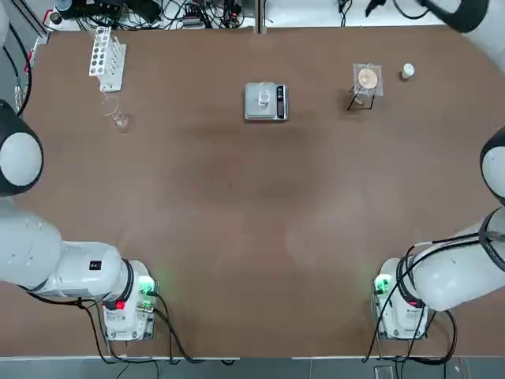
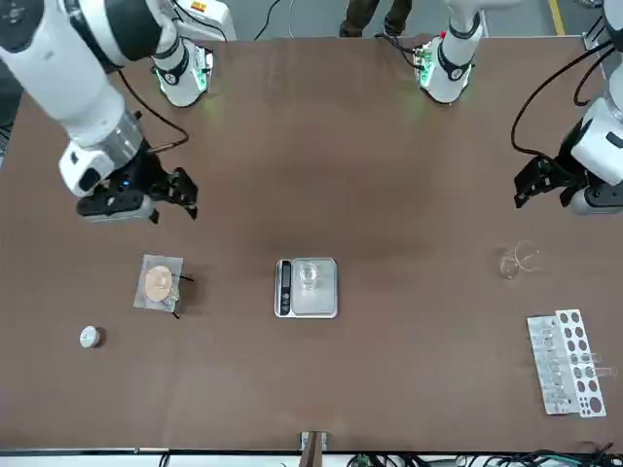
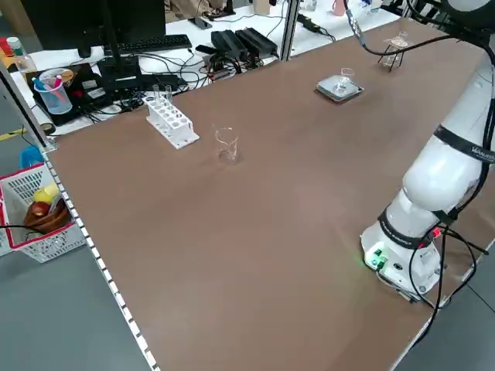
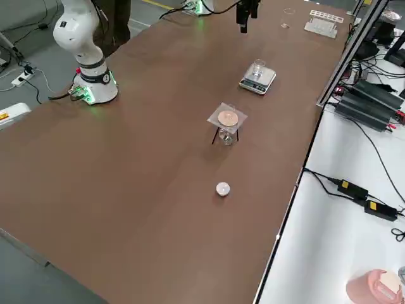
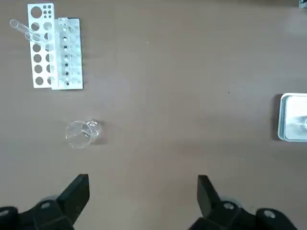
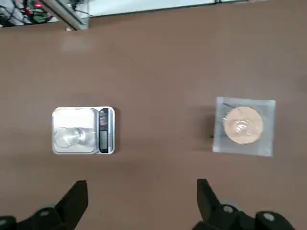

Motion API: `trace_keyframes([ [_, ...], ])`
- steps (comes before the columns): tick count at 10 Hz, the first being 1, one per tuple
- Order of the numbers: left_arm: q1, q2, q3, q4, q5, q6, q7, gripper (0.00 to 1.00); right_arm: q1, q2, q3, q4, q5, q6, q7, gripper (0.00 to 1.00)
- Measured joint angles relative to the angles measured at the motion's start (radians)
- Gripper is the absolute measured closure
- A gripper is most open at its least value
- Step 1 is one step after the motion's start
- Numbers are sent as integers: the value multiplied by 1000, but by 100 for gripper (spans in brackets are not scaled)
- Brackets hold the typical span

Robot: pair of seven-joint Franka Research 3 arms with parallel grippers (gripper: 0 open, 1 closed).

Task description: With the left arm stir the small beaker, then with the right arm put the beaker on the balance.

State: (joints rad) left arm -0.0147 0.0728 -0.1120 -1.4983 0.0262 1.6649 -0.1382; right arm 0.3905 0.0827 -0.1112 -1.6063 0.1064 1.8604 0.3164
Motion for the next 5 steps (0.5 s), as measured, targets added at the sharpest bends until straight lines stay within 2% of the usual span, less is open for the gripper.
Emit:
trace_keyframes([
  [3, 0, 0, 1, 0, 0, 0, 0, 0, -102, -1, -6, 61, -41, -145, 6, 0],
  [5, 0, 0, 1, 0, 0, 0, 0, 0, -147, -10, -6, 83, -70, -194, 5, 0],
])
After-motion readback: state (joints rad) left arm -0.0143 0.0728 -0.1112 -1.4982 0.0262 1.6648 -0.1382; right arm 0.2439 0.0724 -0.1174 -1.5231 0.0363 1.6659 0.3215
